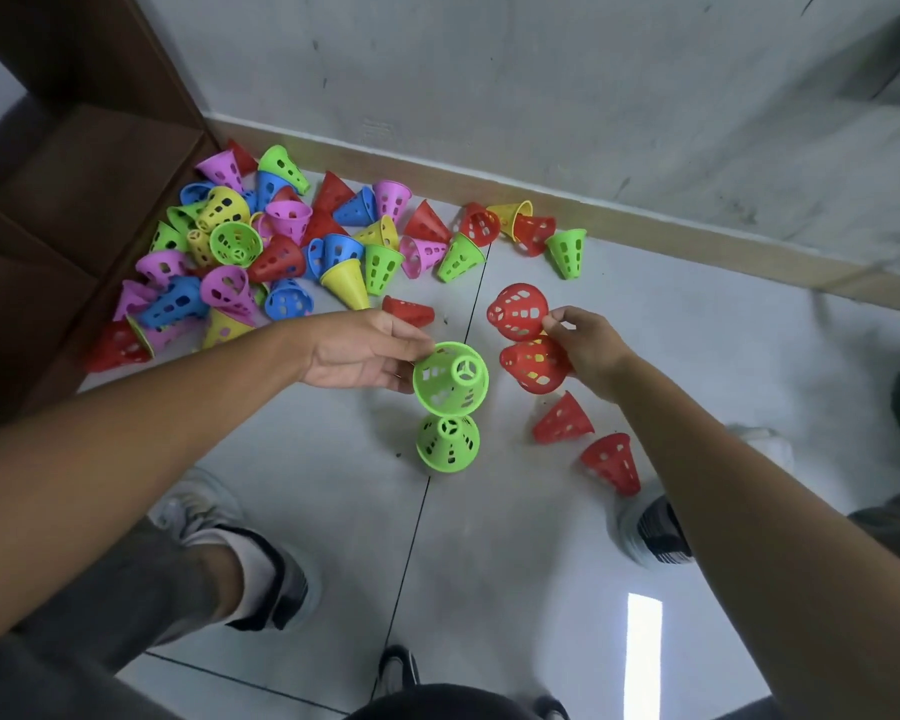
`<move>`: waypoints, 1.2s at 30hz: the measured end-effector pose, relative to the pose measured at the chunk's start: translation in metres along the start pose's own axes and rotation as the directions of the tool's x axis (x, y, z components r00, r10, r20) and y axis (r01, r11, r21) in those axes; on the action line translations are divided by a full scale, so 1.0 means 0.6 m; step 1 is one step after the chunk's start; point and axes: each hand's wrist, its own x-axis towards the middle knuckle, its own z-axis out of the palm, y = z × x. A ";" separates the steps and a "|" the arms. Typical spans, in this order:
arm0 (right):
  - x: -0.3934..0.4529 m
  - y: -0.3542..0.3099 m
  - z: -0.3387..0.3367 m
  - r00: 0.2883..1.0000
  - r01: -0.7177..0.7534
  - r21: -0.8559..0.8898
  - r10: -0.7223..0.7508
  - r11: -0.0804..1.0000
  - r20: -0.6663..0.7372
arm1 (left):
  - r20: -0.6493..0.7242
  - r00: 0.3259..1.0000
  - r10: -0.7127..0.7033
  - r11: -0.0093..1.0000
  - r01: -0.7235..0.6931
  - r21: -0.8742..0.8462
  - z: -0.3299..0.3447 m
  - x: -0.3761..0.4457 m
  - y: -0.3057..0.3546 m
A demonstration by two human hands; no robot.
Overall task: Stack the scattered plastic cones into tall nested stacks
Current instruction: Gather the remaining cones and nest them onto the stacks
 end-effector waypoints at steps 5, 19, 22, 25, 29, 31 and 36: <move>-0.027 0.001 -0.007 0.983 -0.020 0.215 -0.020 0.976 0.182 | 0.037 0.999 -0.030 0.999 0.031 -0.012 0.021 -0.009 -0.030; -0.107 -0.049 -0.016 0.813 -0.003 0.137 -0.078 0.991 0.577 | -0.167 0.984 -0.059 0.998 0.052 -0.045 0.032 -0.009 -0.100; -0.114 -0.052 -0.012 0.788 -0.010 0.076 -0.039 0.997 0.615 | -0.191 0.980 -0.060 0.998 0.055 -0.029 0.028 -0.006 -0.113; -0.111 -0.047 -0.007 0.781 -0.021 0.022 0.002 1.000 0.625 | -0.195 0.979 -0.064 0.997 0.070 0.024 0.024 -0.004 -0.123; -0.111 -0.039 0.003 0.756 -0.039 -0.048 0.061 0.998 0.652 | -0.264 0.962 -0.070 0.993 0.094 0.077 0.023 0.000 -0.131; -0.111 -0.035 0.010 0.757 -0.056 -0.065 0.085 0.996 0.648 | -0.304 0.950 -0.067 0.990 0.102 0.101 0.019 0.001 -0.131; -0.108 -0.020 0.031 0.753 -0.048 -0.154 0.137 0.987 0.643 | -0.484 0.875 -0.006 0.966 0.130 0.222 -0.006 0.002 -0.125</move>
